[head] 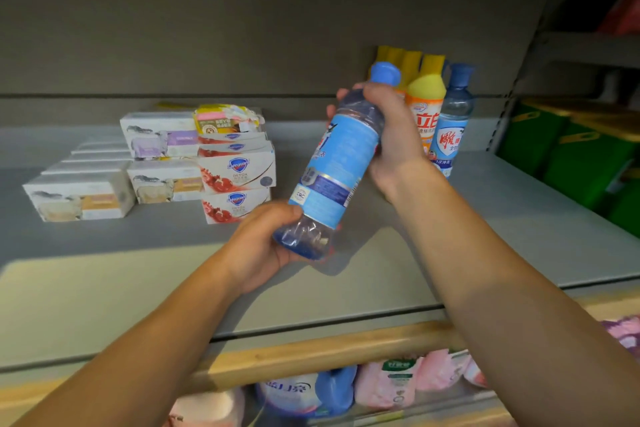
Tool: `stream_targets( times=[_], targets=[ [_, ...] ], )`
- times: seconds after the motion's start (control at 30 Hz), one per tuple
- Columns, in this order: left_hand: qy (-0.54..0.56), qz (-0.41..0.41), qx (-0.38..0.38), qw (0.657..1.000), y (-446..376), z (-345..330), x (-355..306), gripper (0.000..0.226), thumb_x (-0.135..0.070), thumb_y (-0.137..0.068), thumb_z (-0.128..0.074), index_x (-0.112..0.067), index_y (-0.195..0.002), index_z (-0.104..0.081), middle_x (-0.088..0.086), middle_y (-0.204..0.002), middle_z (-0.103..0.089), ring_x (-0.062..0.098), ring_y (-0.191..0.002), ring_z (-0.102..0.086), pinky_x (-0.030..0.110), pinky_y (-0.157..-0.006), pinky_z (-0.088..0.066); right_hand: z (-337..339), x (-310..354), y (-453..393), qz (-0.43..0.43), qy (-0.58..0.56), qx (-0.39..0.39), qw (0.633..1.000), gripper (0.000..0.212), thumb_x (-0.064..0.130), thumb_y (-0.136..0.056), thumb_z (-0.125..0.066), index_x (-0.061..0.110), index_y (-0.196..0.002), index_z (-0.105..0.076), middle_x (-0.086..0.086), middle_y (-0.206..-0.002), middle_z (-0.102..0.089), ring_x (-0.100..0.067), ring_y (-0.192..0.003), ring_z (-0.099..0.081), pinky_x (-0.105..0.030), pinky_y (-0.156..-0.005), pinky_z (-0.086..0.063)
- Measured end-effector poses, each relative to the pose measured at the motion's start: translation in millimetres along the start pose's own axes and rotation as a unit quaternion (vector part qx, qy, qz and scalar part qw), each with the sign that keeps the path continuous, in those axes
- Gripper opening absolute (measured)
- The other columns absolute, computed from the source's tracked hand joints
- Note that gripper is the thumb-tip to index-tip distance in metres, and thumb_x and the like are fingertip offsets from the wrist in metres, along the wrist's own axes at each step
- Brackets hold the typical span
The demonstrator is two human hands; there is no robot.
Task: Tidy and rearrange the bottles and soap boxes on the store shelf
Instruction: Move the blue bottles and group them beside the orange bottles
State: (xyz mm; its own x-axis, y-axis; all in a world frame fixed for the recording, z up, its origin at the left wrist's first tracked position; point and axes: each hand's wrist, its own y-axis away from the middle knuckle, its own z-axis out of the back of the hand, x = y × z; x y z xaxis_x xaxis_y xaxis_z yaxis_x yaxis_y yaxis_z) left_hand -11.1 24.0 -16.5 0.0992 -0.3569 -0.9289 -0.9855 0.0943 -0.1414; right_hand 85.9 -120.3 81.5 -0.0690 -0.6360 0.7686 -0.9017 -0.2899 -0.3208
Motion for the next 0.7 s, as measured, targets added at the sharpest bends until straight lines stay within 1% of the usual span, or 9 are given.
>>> stream_targets(
  times=[0.07, 0.17, 0.27, 0.37, 0.47, 0.5, 0.57, 0.63, 0.7],
  targets=[
    [-0.100, -0.046, -0.047, 0.993, 0, 0, -1, 0.054, -0.037, -0.063, -0.067, -0.003, -0.106, -0.065, 0.022, -0.098, -0.069, 0.031, -0.087, -0.066, 0.044, -0.082, -0.051, -9, 1, 0, 0.019, 0.088, -0.033, 0.995, 0.022, 0.018, -0.067, -0.069, 0.009, -0.083, -0.056, -0.010, -0.076, -0.065, -0.026, -0.068, -0.065, -0.032, -0.063, -0.054],
    [-0.351, -0.130, -0.087, 0.923, 2, -3, 0, 0.056, -0.052, -0.065, -0.061, -0.021, -0.111, -0.061, -0.003, -0.104, -0.070, 0.010, -0.097, -0.064, 0.030, -0.086, -0.049, -18, -3, 3, 0.063, 0.216, -0.096, 0.970, 0.020, 0.023, -0.068, -0.074, 0.016, -0.078, -0.058, 0.001, -0.064, -0.059, -0.014, -0.059, -0.060, -0.026, -0.055, -0.049],
    [-0.404, -0.181, -0.136, 0.886, 2, -8, 3, 0.057, -0.052, -0.061, -0.067, -0.034, -0.113, -0.051, -0.024, -0.098, -0.064, -0.004, -0.090, -0.061, 0.012, -0.073, -0.047, -25, -9, 3, 0.086, 0.254, -0.158, 0.950, 0.023, 0.031, -0.069, -0.076, 0.021, -0.074, -0.056, 0.009, -0.059, -0.057, -0.008, -0.053, -0.060, -0.024, -0.054, -0.049],
    [-0.430, -0.215, -0.185, 0.857, 0, -7, 4, 0.045, -0.050, -0.065, -0.070, -0.040, -0.104, -0.050, -0.023, -0.089, -0.063, -0.008, -0.083, -0.059, 0.007, -0.064, -0.044, -27, -13, 0, 0.069, 0.269, -0.158, 0.948, 0.029, 0.041, -0.066, -0.076, 0.023, -0.076, -0.056, 0.008, -0.064, -0.061, -0.009, -0.057, -0.064, -0.027, -0.058, -0.052],
    [-0.344, -0.190, -0.180, 0.902, 2, -4, 0, 0.036, -0.048, -0.068, -0.068, -0.033, -0.100, -0.060, -0.013, -0.092, -0.069, 0.000, -0.086, -0.064, 0.014, -0.072, -0.051, -25, -9, -2, 0.031, 0.271, -0.090, 0.958, 0.026, 0.046, -0.067, -0.073, 0.023, -0.077, -0.066, 0.007, -0.072, -0.070, -0.008, -0.066, -0.069, -0.027, -0.060, -0.052],
    [-0.278, -0.168, -0.161, 0.932, 2, -4, -3, 0.035, -0.043, -0.069, -0.070, -0.029, -0.100, -0.064, -0.009, -0.093, -0.071, 0.005, -0.088, -0.067, 0.020, -0.074, -0.054, -23, -6, -2, 0.024, 0.265, -0.071, 0.961, 0.024, 0.046, -0.067, -0.072, 0.024, -0.077, -0.069, 0.006, -0.076, -0.072, -0.008, -0.069, -0.069, -0.027, -0.062, -0.051],
    [-0.081, -0.092, -0.090, 0.988, 4, -5, -7, 0.036, -0.037, -0.067, -0.074, -0.020, -0.098, -0.070, 0.004, -0.092, -0.073, 0.020, -0.082, -0.071, 0.034, -0.064, -0.057, -19, -2, -3, 0.006, 0.225, -0.038, 0.974, 0.023, 0.044, -0.069, -0.070, 0.024, -0.080, -0.071, 0.005, -0.084, -0.073, -0.010, -0.078, -0.070, -0.031, -0.071, -0.054],
    [0.074, 0.006, 0.018, 0.997, 7, -3, -11, 0.054, -0.043, -0.056, -0.084, -0.013, -0.100, -0.071, 0.016, -0.090, -0.070, 0.029, -0.072, -0.070, 0.034, -0.051, -0.054, -15, -1, -4, -0.025, 0.151, 0.014, 0.988, 0.025, 0.042, -0.073, -0.068, 0.021, -0.086, -0.074, 0.001, -0.092, -0.074, -0.016, -0.089, -0.069, -0.041, -0.091, -0.055],
    [0.127, 0.073, 0.114, 0.983, 9, -1, -14, 0.062, -0.050, -0.056, -0.083, -0.012, -0.104, -0.072, 0.016, -0.092, -0.070, 0.029, -0.072, -0.070, 0.032, -0.048, -0.055, -17, -2, -1, -0.056, 0.073, 0.073, 0.993, 0.025, 0.040, -0.077, -0.066, 0.019, -0.085, -0.077, -0.005, -0.095, -0.073, -0.025, -0.095, -0.067, -0.044, -0.092, -0.054]
  ],
)
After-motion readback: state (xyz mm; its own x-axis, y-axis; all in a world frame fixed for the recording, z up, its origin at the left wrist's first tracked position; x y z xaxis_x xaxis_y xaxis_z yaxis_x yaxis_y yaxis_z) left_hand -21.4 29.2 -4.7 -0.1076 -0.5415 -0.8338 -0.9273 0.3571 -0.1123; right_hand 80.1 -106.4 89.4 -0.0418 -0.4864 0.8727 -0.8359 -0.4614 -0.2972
